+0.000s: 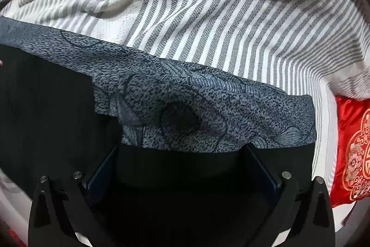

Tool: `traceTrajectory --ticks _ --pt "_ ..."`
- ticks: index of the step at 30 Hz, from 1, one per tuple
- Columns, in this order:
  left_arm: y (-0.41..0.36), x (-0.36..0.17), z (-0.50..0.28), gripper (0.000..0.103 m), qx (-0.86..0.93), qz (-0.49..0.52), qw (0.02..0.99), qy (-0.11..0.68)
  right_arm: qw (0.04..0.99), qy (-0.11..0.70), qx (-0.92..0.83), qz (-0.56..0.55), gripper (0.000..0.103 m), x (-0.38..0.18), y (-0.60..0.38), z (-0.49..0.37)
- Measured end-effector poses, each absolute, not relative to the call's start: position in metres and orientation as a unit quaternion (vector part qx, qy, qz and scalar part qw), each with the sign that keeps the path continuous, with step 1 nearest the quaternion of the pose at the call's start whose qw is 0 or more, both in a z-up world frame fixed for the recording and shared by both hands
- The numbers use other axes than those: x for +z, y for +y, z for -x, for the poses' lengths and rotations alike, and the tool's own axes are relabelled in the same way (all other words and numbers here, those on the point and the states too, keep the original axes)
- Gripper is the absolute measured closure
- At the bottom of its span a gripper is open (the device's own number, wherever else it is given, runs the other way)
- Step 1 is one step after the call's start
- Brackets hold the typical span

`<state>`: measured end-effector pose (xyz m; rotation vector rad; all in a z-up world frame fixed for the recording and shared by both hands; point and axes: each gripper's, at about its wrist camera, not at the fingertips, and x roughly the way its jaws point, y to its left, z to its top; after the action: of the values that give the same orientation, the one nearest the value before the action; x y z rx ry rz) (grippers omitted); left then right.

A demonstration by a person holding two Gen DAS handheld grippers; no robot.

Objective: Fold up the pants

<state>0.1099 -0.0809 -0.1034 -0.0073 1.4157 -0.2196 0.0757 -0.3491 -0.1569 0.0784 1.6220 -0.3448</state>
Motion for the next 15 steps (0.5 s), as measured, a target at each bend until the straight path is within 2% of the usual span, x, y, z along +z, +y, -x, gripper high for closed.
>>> traceTrajectory --ticks 7,15 --pt "-0.056 -0.112 -0.114 0.014 -0.066 0.031 0.756 0.651 0.701 0.694 -0.118 -0.113 0.0 -0.107 -0.343 -0.062" --pt "-0.047 -0.113 -0.12 0.014 -0.061 0.043 0.754 0.652 0.688 0.703 -0.084 -0.155 0.0 -0.097 -0.291 -0.051"
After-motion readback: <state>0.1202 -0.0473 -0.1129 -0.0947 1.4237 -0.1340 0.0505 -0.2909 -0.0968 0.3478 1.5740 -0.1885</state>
